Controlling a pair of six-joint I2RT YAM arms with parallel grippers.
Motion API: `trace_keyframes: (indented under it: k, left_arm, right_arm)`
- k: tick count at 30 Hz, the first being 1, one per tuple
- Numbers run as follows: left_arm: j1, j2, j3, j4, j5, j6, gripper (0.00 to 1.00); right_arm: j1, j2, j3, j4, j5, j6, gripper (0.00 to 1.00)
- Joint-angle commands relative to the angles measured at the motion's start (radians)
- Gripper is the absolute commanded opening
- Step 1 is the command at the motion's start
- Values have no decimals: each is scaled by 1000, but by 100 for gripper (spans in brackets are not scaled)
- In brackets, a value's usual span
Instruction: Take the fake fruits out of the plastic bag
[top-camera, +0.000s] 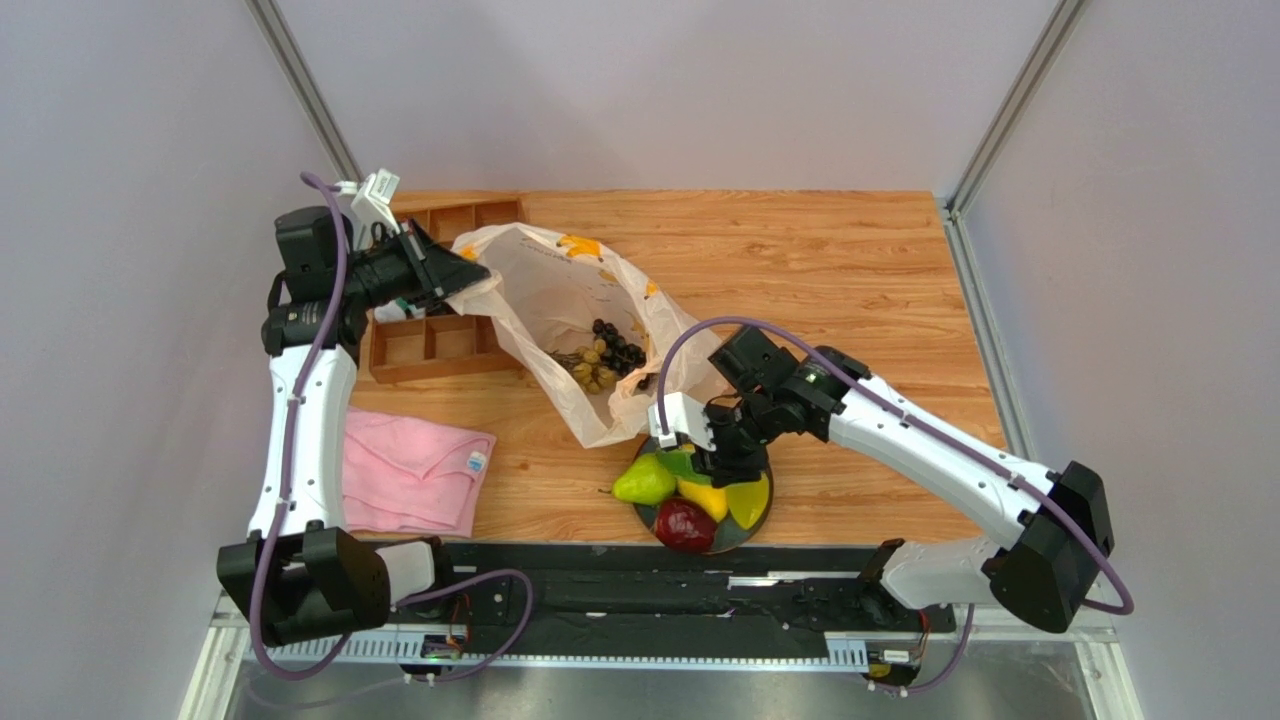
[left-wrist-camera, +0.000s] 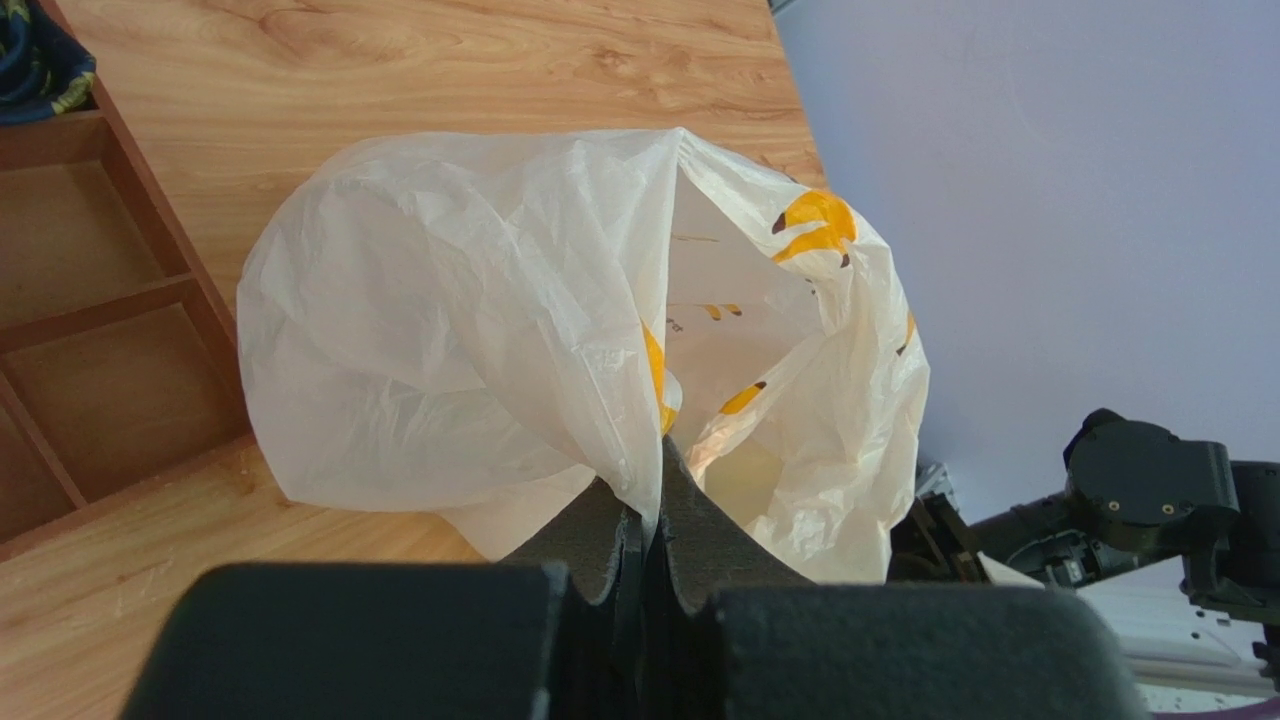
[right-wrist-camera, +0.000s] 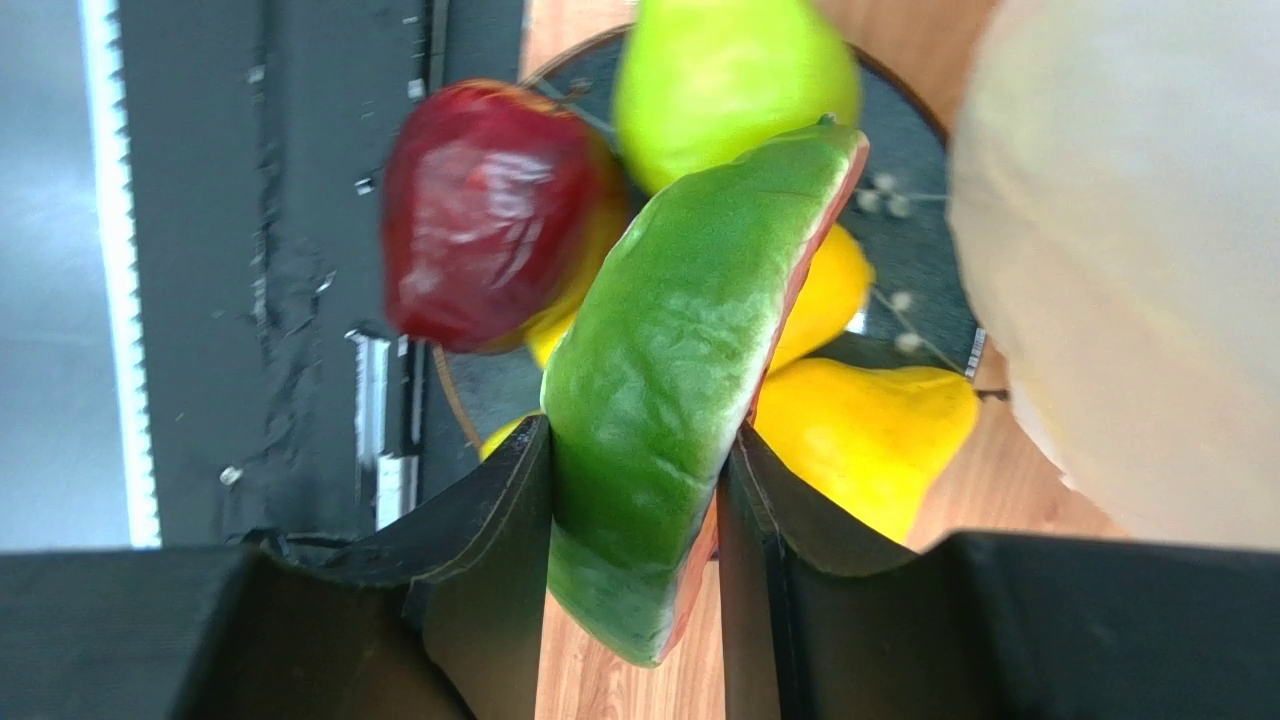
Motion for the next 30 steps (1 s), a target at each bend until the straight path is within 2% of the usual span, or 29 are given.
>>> trace_keyframes:
  k: [1, 11, 16, 17, 18, 19, 20, 30]
  left_arm:
    - [-5, -42, -12, 7, 1, 18, 0]
    - [-5, -51, -36, 31, 12, -4, 0]
    - [-3, -62, -63, 45, 16, -8, 0]
    - [-5, -64, -64, 46, 18, -7, 0]
    - [-5, -65, -66, 45, 18, -7, 0]
    - [-3, -65, -69, 46, 18, -7, 0]
    - [-5, -67, -69, 45, 18, -5, 0]
    - [-5, -60, -75, 51, 21, -5, 0]
  right_arm:
    - [-4, 31, 17, 119, 90, 105, 14]
    - [-1, 139, 36, 162, 169, 243, 18]
    - [1, 144, 29, 163, 177, 272, 30]
    - [-1, 144, 36, 162, 179, 275, 37]
    - [1, 141, 42, 156, 180, 278, 50]
    - [1, 137, 51, 156, 189, 292, 68]
    - [-1, 128, 59, 156, 186, 323, 100]
    - [-1, 53, 187, 119, 206, 327, 100]
